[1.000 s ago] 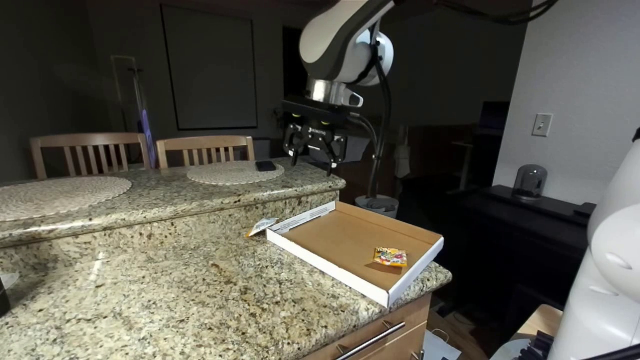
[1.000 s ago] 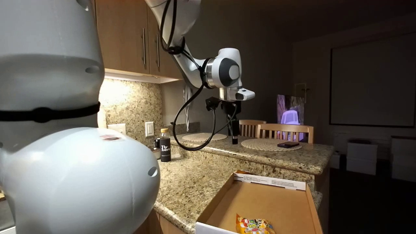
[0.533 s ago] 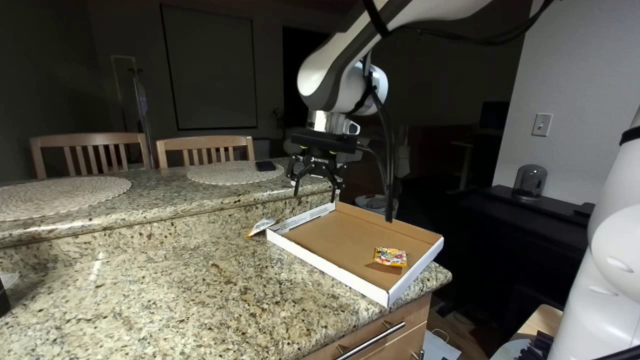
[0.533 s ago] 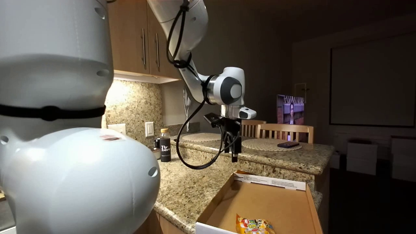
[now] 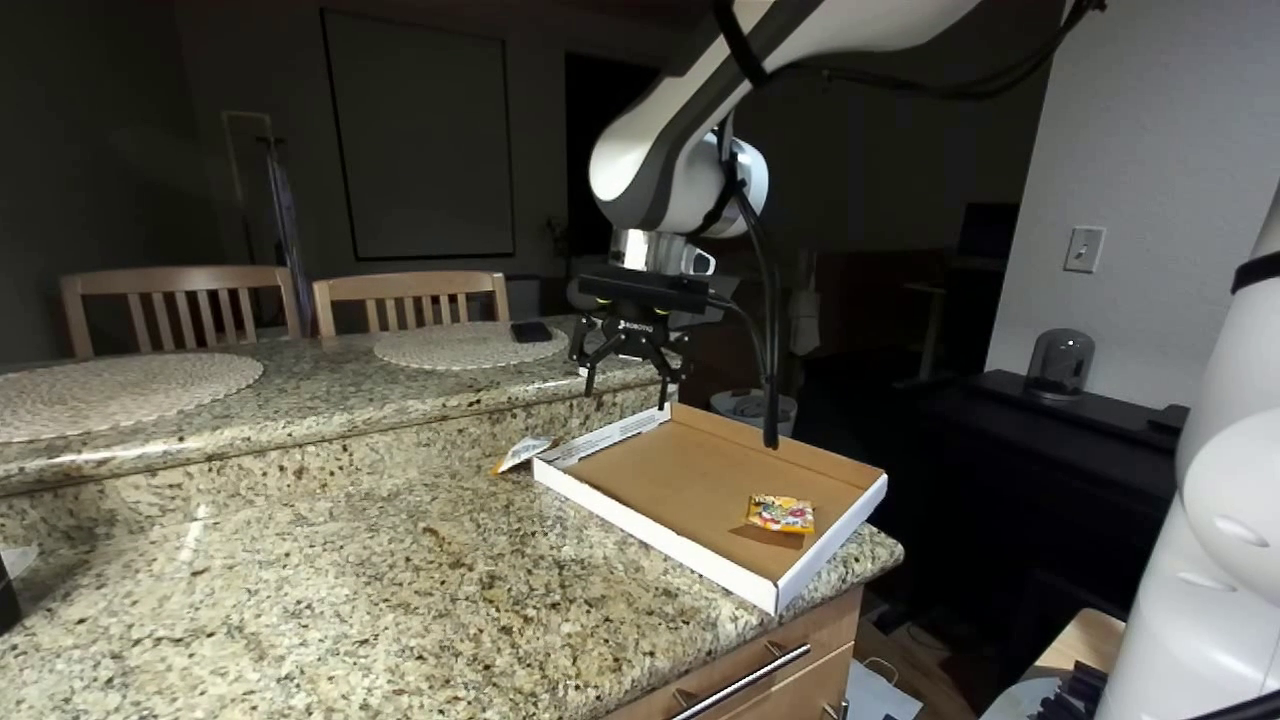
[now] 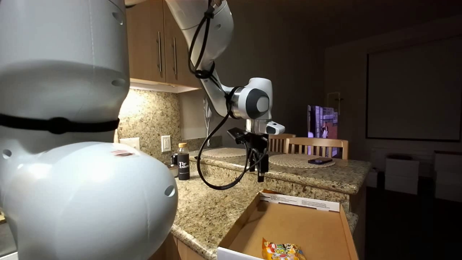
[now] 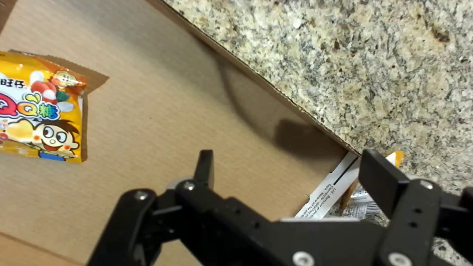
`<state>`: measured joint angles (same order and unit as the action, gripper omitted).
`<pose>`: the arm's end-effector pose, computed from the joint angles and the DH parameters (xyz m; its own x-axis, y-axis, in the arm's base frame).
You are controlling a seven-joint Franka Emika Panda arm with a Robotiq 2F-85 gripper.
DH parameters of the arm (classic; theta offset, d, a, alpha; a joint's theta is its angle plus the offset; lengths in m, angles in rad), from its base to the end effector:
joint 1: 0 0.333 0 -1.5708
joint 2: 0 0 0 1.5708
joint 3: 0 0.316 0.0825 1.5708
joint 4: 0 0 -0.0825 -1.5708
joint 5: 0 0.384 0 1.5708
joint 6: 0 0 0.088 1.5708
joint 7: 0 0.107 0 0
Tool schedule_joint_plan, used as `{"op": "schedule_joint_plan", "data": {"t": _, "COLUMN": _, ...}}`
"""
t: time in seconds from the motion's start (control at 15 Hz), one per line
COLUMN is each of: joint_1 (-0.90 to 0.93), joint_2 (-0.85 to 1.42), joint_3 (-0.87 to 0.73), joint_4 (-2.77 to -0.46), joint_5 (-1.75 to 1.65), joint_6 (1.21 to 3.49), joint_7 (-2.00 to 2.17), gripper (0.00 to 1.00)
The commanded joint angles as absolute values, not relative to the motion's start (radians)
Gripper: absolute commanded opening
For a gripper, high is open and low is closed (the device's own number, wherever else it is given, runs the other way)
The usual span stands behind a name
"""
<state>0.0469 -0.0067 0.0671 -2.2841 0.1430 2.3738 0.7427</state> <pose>0.5204 0.0612 0.3650 0.7475 -0.6642 -0.0062 -0.6582 -0.7395 -0.1409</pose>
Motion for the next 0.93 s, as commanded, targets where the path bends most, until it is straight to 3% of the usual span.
{"op": "schedule_joint_plan", "data": {"t": 0.0, "joint_1": 0.056, "joint_2": 0.079, "joint_3": 0.068, "joint_4": -2.220, "joint_5": 0.184, "joint_6": 2.398, "joint_7": 0.737, "gripper": 1.00}}
{"op": "schedule_joint_plan", "data": {"t": 0.87, "joint_1": 0.140, "joint_2": 0.424, "joint_3": 0.025, "joint_4": -1.959, "joint_5": 0.155, "joint_6": 2.515, "joint_7": 0.816, "gripper": 1.00}}
